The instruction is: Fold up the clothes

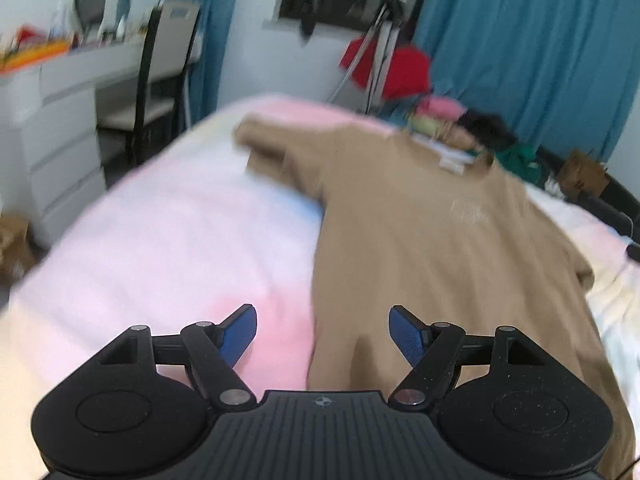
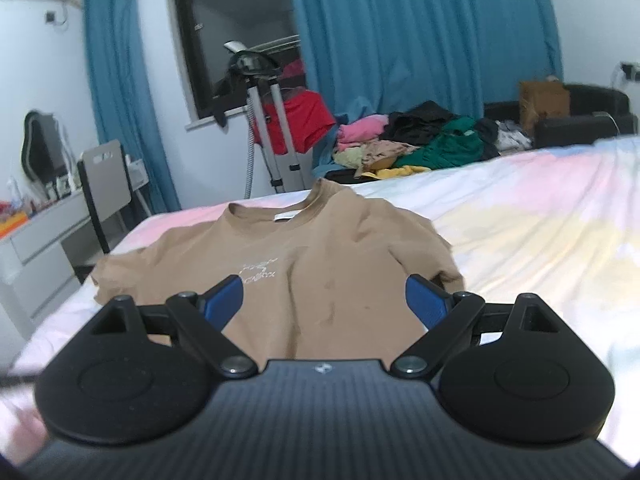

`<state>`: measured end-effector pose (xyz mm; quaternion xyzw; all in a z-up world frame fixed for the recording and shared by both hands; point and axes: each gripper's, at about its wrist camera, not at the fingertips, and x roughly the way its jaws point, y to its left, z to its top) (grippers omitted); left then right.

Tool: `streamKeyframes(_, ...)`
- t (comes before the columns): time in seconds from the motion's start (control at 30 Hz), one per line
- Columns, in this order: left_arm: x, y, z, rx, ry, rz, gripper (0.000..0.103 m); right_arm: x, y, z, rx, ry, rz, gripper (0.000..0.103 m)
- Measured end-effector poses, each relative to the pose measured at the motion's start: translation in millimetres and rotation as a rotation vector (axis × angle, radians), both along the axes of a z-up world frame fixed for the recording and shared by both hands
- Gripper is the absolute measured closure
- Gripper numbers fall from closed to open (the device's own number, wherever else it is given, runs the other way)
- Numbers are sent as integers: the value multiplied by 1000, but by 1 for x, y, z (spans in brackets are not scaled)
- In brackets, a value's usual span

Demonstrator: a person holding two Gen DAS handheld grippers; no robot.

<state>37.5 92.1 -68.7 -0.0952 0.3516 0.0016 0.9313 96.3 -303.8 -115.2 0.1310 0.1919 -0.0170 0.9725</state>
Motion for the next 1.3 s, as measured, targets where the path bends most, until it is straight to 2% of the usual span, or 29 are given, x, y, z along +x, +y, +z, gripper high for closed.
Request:
streamKeyframes(0.1, -13, 13, -12, -17, 69, 15, 28, -5, -5, 3, 20, 13, -24, 13)
streamKeyframes(0.23, -29, 24, -22, -7, 107, 17, 27, -6, -5, 1, 8, 34, -46, 13)
streamKeyframes(0.47, -38, 14, -31, -28, 117, -33, 26, -6, -3, -8, -22, 59, -58, 13)
streamKeyframes(0.6, -37, 9, -36, -12, 134, -38, 31, -6, -7, -12, -3, 73, -67, 13)
streamKeyframes(0.7, -40, 6, -36, -4, 142, -42, 42, -6, -10, -13, 13, 76, -74, 13)
streamKeyframes(0.77, -41, 5, -36, -13, 146, -55, 58, -7, -10, -13, 21, 73, -71, 14)
streamKeyframes(0.8, -42, 5, -36, -21, 148, -63, 63, -8, -11, -12, 24, 71, -69, 14)
streamKeyframes(0.87, -43, 4, -36, -39, 151, -83, 89, -8, -12, -12, 26, 68, -66, 13)
streamKeyframes(0.93, -45, 2, -35, -43, 147, -98, 98, -9, -12, -12, 31, 68, -64, 13)
streamKeyframes(1.0, -47, 2, -33, -41, 136, -100, 100, -9, -14, -12, 41, 69, -62, 14)
streamKeyframes(1.13, -52, 11, -26, -23, 121, -24, 101, -8, -15, -12, 52, 70, -59, 13)
streamKeyframes(1.3, -55, 13, -20, 3, 104, 8, 99, -6, -14, -12, 71, 71, -53, 13)
